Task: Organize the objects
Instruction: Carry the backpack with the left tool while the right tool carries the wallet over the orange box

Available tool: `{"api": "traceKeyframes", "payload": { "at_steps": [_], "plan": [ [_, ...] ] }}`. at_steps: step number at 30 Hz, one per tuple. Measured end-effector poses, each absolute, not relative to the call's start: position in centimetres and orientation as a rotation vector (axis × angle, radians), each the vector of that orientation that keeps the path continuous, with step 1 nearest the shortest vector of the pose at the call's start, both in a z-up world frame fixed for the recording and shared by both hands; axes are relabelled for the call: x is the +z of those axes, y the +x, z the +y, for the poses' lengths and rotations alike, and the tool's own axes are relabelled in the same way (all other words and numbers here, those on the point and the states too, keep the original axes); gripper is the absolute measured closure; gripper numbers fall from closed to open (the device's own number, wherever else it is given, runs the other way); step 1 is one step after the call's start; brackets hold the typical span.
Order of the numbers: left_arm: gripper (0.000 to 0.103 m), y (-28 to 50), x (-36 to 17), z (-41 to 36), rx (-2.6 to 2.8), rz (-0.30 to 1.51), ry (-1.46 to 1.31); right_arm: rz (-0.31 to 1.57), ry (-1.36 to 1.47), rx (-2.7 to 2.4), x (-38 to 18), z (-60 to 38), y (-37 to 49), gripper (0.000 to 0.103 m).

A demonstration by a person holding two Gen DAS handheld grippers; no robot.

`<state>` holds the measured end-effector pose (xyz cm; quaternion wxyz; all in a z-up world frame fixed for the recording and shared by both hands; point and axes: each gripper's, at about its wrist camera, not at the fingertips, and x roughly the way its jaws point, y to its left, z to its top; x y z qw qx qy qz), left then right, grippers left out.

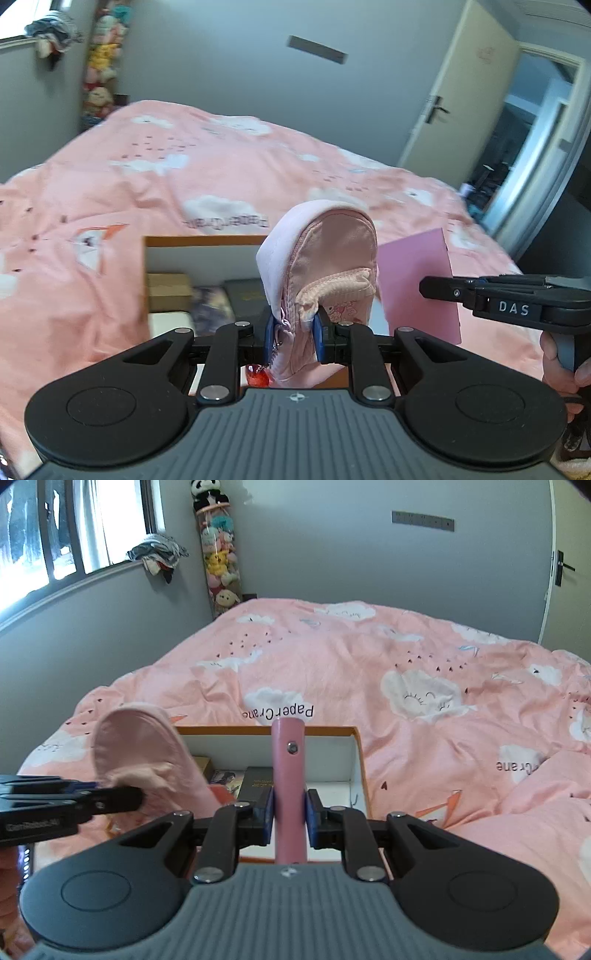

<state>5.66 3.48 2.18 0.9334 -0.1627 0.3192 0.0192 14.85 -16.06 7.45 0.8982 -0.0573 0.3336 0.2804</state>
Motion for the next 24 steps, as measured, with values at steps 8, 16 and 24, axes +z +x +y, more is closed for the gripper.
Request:
{"api": "traceKeyframes", "payload": {
  "at_steps": [8, 16, 24],
  "plan": [
    [0.08, 6.9, 0.8, 5.8, 0.135, 0.675, -0.323, 0.789, -0.112, 0.574, 3.3, -11.9, 19.0, 0.085],
    [0.08, 7.9, -0.6, 7.5, 0.148, 0.715, -0.339, 0.964, -0.048, 0.633, -0.7, -9.5, 21.2, 0.085],
    [0.08, 8.9, -2.0, 8.4, 0.145, 0.755, -0.35, 1.163, 0.117, 0.688, -4.2, -7.7, 23.3, 0.085]
  ]
}}
